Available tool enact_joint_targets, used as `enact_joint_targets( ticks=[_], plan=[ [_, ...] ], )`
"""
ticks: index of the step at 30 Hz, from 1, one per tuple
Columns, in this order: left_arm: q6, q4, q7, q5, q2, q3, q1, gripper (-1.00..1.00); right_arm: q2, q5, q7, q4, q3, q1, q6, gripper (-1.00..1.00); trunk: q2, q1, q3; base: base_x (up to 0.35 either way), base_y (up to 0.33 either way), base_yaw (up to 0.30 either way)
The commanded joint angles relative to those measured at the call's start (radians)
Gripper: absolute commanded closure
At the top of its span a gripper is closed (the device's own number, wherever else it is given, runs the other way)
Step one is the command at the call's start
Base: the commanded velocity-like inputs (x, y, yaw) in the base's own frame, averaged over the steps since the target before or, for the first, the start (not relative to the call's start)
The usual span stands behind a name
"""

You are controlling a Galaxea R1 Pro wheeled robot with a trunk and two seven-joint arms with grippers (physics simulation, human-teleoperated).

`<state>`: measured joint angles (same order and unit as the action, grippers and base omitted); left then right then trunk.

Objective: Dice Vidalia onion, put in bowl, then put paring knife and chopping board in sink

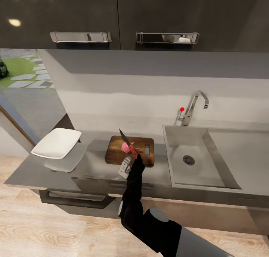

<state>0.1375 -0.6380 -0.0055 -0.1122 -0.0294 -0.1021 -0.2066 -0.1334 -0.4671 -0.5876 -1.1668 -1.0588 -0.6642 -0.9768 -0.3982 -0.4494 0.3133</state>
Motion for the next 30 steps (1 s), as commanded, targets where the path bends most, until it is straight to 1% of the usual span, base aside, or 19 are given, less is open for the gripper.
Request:
enact_joint_targets(
  ticks=[1,30],
  plan=[
    [0.002,-0.002,-0.001,-0.011,-0.001,-0.005,-0.001,-1.00,0.000,0.005,-0.008,0.001,-0.003,-0.002,-0.003,1.00,-0.002,-0.001,0.002,0.000,0.000,0.000],
    [0.002,0.000,-0.001,-0.011,-0.001,-0.006,-0.001,-1.00,0.001,0.007,-0.008,0.015,-0.003,-0.002,-0.003,1.00,-0.002,-0.001,0.002,0.000,0.000,0.000]
  ],
)
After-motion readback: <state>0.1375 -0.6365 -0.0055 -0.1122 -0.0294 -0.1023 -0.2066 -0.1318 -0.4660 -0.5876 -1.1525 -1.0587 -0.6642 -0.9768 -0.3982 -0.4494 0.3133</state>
